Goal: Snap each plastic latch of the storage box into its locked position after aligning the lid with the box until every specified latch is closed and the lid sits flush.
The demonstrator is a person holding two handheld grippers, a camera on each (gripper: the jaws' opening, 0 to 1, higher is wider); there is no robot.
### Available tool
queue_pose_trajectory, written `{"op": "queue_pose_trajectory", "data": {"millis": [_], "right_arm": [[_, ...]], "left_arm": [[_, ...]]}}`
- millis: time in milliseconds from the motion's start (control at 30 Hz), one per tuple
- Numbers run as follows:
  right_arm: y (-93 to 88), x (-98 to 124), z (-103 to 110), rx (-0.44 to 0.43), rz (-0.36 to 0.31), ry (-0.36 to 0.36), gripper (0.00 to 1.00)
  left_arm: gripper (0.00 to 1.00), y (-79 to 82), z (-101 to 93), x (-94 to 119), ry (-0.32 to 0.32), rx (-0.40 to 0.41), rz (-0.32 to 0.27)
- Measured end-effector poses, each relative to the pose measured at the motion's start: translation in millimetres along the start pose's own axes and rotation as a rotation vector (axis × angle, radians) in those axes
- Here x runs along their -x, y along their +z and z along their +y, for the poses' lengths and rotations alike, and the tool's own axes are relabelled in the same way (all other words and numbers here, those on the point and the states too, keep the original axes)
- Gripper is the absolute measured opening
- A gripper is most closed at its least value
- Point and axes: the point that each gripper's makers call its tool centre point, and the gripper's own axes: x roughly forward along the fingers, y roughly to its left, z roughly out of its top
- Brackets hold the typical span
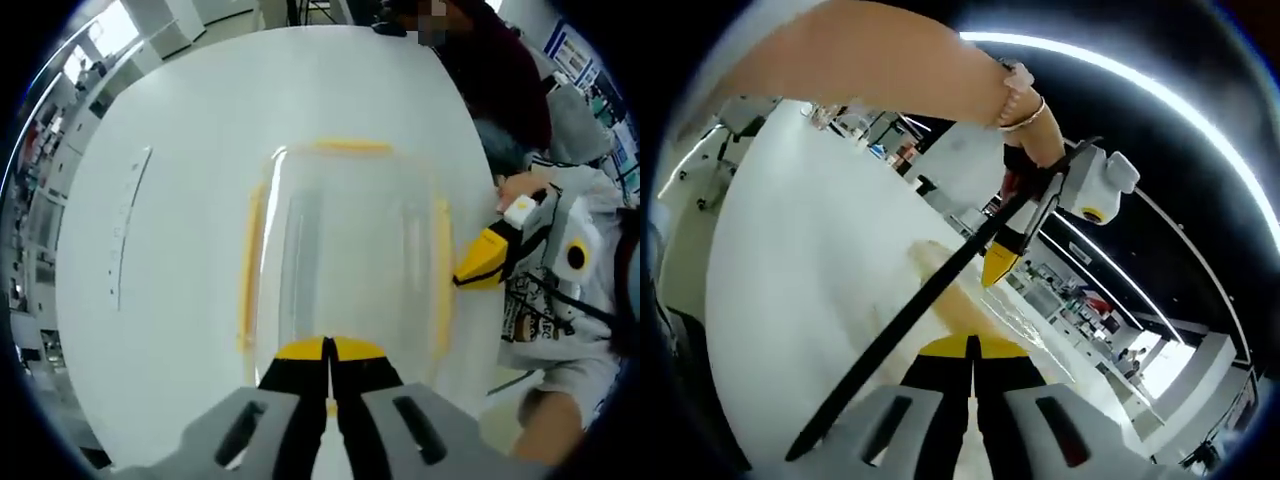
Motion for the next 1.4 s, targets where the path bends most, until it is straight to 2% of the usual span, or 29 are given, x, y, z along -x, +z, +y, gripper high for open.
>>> {"op": "queue_pose_trajectory", "data": {"millis": [100,167,233,267,300,400,533,733,933,1400], "right_arm": [[-13.4,-4.9,3.6,-0.015,0.028,-0.011,0.0],[-23.2,-3.5,-6.5,0.047,0.067,-0.089,0.0],[-16.1,-1.2,1.3,-0.01,0.015,-0.047,0.0],[-15.2,0.1,7.9,-0.06,0.014,0.001,0.0],[-12.7,1.5,6.5,-0.078,0.0,0.005,0.0],[-9.9,5.2,-5.9,-0.035,-0.016,-0.07,0.0],[-6.1,6.9,-10.3,-0.048,-0.035,-0.084,0.0],[-8.6,8.7,-14.6,-0.048,-0.008,-0.115,0.0],[-10.5,13.2,-16.5,-0.046,0.006,-0.133,0.0],[-20.9,14.7,-24.5,-0.033,0.03,-0.166,0.0]], "left_arm": [[0.0,-0.4,0.1,-0.1,-0.001,-0.003,0.012],[0.0,-0.6,-0.2,-0.3,-0.001,-0.007,0.017],[0.0,-0.7,-0.6,-0.5,-0.003,-0.008,0.021],[0.0,-0.7,-0.8,-0.8,-0.005,-0.008,0.022],[0.0,-0.7,-0.9,-0.9,-0.006,-0.007,0.024],[0.0,-0.6,-1.7,-1.3,-0.009,-0.008,0.029],[0.0,-0.5,-2.9,-2.0,-0.011,-0.011,0.032],[0.0,-0.5,-4.1,-3.7,-0.01,0.008,0.047],[0.0,-0.1,-5.2,-5.5,0.011,-0.02,0.126],[0.0,-3.9,-3.0,-6.5,-0.007,0.0,0.091]]}}
